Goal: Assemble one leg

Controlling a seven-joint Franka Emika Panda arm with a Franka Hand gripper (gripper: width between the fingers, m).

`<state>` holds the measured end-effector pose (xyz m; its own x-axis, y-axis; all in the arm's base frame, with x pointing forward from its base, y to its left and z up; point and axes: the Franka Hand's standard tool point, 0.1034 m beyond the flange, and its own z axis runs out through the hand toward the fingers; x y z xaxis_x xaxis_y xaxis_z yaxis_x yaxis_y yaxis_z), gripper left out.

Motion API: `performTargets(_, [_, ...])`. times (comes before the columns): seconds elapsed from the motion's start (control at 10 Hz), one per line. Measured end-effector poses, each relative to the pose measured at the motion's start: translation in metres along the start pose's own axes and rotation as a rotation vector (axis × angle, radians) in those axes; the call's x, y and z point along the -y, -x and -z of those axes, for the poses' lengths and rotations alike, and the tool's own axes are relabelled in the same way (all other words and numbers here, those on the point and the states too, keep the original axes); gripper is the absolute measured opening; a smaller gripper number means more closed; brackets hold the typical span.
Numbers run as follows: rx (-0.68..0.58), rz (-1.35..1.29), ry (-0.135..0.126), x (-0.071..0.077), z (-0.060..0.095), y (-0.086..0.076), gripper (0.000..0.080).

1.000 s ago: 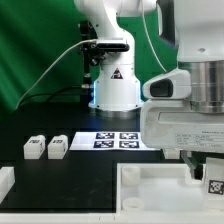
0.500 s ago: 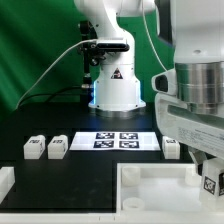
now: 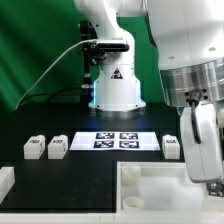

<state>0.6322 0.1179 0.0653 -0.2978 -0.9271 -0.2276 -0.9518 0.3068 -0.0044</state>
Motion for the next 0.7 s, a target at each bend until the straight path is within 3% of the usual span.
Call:
performTargets(0.1, [0.0, 0.006, 0.001, -0.0001, -0.0005, -0.0004, 0.0346])
performTargets(0.2, [-0.001, 0.041, 0.002, -0.0005, -0.0012, -0.0006, 0.0346])
performTargets(0.3, [-0.003, 0.099, 0.006, -0.0012, -0.0016, -0.0009, 0.0535])
performTargets(0.4, [-0.009, 0.21, 0.036, -0.0042, -0.0028, -0.0018, 0.0535])
performTargets(0.5, [-0.022, 0.391, 0.055, -0.0032, -0.0019, -0.0027, 0.0625])
performTargets(0.6, [-0.043, 0.598, 0.085, -0.0034, 0.0014, -0.0009, 0.0645])
performTargets(0.7, [-0.045, 0.694, 0.079, -0.0027, 0.0027, 0.0016, 0.0645])
